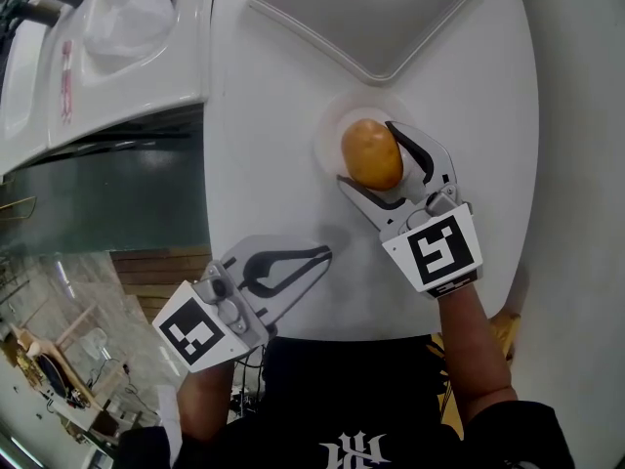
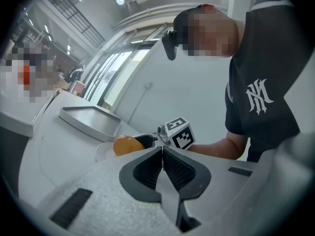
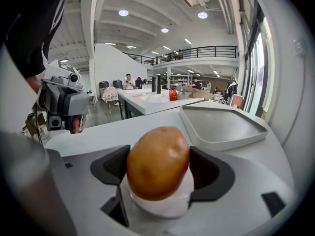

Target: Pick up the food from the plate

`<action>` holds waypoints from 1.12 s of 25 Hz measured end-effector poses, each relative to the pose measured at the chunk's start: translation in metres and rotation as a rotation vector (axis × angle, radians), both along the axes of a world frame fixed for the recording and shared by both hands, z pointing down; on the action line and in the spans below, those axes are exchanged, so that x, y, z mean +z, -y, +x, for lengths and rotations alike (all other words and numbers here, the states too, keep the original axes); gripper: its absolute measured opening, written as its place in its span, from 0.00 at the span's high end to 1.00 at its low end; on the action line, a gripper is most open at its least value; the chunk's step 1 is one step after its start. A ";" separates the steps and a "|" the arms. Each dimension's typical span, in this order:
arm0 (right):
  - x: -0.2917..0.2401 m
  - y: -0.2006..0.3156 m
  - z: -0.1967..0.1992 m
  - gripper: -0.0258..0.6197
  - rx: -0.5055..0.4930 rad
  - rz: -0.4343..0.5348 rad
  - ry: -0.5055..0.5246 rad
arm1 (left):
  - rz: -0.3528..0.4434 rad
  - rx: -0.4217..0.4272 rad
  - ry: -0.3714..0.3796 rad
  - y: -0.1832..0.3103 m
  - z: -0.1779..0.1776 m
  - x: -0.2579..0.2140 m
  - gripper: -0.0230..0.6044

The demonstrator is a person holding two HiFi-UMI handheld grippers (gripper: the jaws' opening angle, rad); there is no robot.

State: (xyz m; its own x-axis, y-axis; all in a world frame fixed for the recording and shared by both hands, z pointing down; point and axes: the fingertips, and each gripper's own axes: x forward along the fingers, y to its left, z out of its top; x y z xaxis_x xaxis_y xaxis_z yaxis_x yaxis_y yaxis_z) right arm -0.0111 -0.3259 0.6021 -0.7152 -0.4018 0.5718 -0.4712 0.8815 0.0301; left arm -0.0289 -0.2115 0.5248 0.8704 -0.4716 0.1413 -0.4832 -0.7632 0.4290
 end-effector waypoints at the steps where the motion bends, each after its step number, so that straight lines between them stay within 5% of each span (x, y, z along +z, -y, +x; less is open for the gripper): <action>1: -0.008 -0.003 0.003 0.38 -0.001 0.013 0.001 | 0.000 -0.002 0.003 -0.006 0.001 -0.004 0.95; 6: -0.052 -0.033 0.010 0.38 0.006 0.059 0.041 | -0.001 -0.023 0.028 -0.042 0.001 -0.021 0.95; 11: -0.119 -0.067 0.016 0.38 0.034 0.174 0.115 | 0.107 -0.022 0.061 -0.078 0.000 -0.061 0.95; 28: -0.282 -0.318 0.044 0.38 -0.004 0.442 0.187 | 0.412 0.034 0.038 -0.282 0.004 -0.209 0.95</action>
